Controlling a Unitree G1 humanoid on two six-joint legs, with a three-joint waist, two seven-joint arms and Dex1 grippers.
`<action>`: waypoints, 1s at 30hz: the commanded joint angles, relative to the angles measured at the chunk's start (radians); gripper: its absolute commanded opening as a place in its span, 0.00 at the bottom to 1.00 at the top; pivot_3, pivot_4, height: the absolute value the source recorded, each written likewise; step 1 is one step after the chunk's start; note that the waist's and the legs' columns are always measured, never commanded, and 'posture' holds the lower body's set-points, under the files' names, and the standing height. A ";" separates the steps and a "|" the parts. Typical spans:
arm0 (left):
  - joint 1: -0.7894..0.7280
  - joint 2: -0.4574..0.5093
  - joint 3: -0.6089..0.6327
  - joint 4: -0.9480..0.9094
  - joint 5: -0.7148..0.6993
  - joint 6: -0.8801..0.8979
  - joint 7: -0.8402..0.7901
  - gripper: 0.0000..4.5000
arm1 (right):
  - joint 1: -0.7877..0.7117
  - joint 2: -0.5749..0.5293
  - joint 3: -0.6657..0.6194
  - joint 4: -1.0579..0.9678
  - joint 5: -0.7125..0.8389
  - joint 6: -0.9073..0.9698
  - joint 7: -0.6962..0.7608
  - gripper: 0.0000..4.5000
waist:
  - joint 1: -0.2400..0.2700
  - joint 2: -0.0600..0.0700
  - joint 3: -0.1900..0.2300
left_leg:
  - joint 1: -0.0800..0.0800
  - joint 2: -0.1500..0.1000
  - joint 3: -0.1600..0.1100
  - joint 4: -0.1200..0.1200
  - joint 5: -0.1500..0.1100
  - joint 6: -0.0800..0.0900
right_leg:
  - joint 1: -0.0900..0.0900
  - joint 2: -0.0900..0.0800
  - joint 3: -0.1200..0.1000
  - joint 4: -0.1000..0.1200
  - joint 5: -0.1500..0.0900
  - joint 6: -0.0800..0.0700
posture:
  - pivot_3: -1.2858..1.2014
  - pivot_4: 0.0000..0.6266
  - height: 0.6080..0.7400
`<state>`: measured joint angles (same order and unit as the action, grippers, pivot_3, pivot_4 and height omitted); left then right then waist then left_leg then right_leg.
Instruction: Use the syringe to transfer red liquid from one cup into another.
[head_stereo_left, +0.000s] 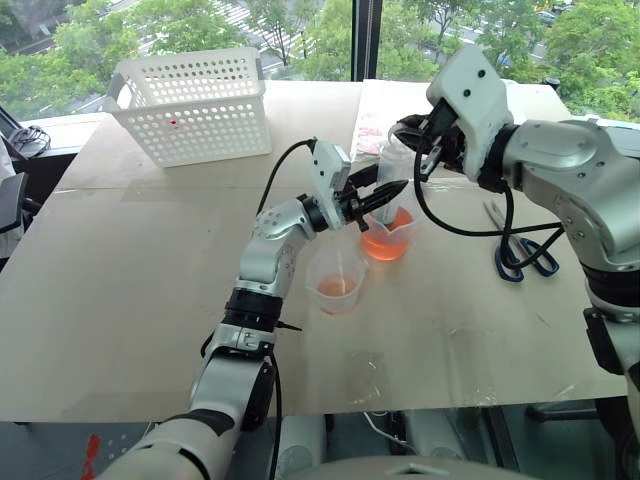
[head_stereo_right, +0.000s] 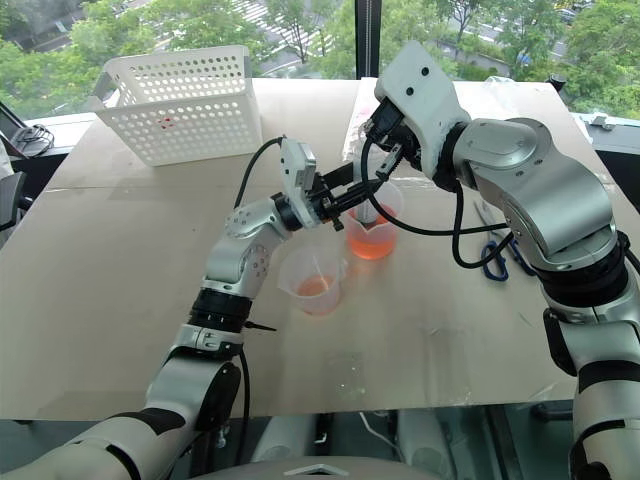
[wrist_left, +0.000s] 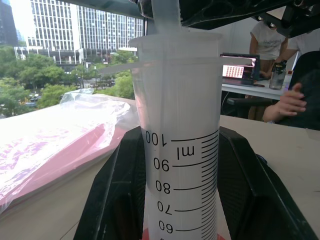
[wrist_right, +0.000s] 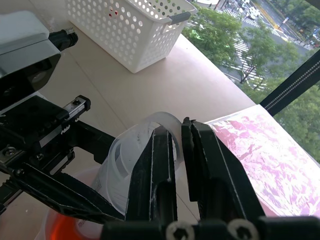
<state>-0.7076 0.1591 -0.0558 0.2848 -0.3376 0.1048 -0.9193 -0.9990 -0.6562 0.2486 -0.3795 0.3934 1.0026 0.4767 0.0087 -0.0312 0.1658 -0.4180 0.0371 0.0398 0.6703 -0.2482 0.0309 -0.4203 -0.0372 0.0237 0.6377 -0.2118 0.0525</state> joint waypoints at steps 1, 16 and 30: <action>0.022 -0.007 -0.054 -0.052 0.002 0.006 -0.041 0.30 | -0.067 -0.031 -0.071 0.007 -0.080 -0.047 -0.028 0.01 | 0.000 0.000 0.000 | 0.000 0.000 0.000 0.000 0.000 0.000 | 0.000 0.000 0.000 0.000 0.000 0.000 | 0.52 0.24 1.00; 0.033 -0.009 -0.059 -0.060 0.005 0.017 -0.042 0.30 | -0.089 -0.036 -0.080 0.034 -0.094 -0.061 -0.017 0.01 | 0.000 0.000 0.000 | 0.000 0.000 0.000 0.000 0.000 0.000 | 0.000 0.000 0.000 0.000 0.000 0.000 | 0.52 0.24 1.00; 0.031 -0.013 -0.058 -0.054 0.008 0.014 -0.043 0.30 | -0.102 -0.042 -0.082 0.042 -0.097 -0.060 -0.011 0.01 | 0.000 0.000 0.000 | 0.000 0.000 0.000 0.000 0.000 0.000 | 0.000 0.000 0.000 0.000 0.000 0.000 | 0.52 0.24 1.00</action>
<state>-0.6953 0.1510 -0.0520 0.2767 -0.3377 0.1225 -0.9155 -1.0317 -0.6617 0.2489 -0.3477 0.3787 0.9820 0.5032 0.0086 -0.0311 0.1658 -0.4180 0.0370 0.0400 0.6701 -0.2482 0.0309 -0.4204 -0.0372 0.0237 0.6376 -0.2118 0.0524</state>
